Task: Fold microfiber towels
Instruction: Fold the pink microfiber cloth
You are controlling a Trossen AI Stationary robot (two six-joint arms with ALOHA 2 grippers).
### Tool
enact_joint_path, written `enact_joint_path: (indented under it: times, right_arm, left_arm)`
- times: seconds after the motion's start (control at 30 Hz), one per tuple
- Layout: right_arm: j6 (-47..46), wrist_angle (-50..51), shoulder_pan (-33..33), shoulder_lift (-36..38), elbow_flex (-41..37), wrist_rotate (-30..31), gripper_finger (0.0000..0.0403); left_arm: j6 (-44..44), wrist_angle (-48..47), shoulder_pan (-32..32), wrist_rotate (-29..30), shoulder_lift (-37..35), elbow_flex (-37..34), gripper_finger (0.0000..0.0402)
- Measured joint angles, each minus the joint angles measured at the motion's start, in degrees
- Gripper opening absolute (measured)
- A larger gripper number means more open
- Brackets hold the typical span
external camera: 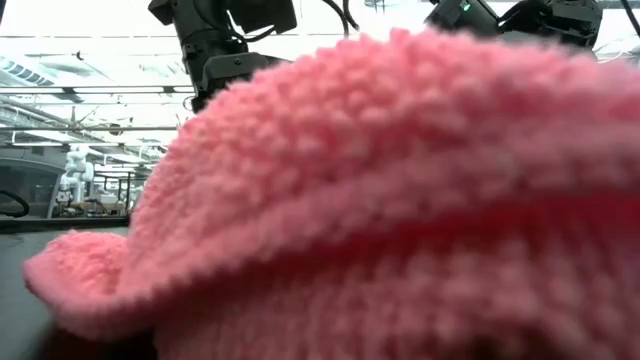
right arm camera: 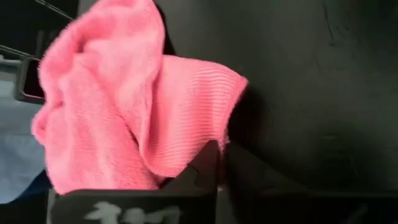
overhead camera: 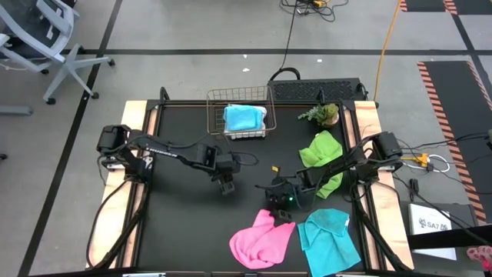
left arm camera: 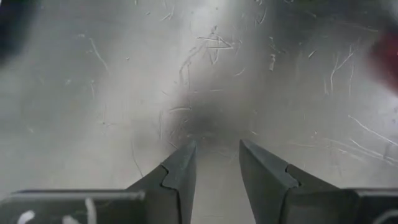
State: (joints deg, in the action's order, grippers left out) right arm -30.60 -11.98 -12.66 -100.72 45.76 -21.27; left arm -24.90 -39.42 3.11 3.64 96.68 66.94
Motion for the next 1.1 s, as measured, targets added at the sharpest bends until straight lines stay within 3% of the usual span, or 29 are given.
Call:
enact_joint_path:
  times: [0.17, 0.5, 0.67, 0.87, 1.1]
  right_arm:
    - [-1.2, 0.8, 1.2, 4.2, 0.0, 3.2, 0.0003]
    - [5.8, 18.6, 7.0, 19.7, 0.0, 25.1, 0.0001]
    - [6.5, 23.2, 8.9, 25.0, 0.0, 26.3, 0.0001]
    - [6.0, 27.4, 8.9, 28.4, 0.0, 28.4, 0.0001]
    - [5.9, 29.5, 8.9, 28.7, 0.0, 29.1, 0.0]
  left_arm:
    - [-3.0, 0.1, 0.0, 0.0, 0.0, 0.0, 0.0122]
    - [-7.2, 1.8, 0.0, 0.0, 0.0, 0.0, 0.0122]
    - [-10.2, 5.5, -0.2, 1.6, 0.0, 0.0, 0.0122]
    - [-13.9, 3.2, -1.8, 5.9, 0.0, 0.0, 0.0122]
    - [-14.1, 5.8, -2.6, -0.8, 0.1, 0.0, 0.0123]
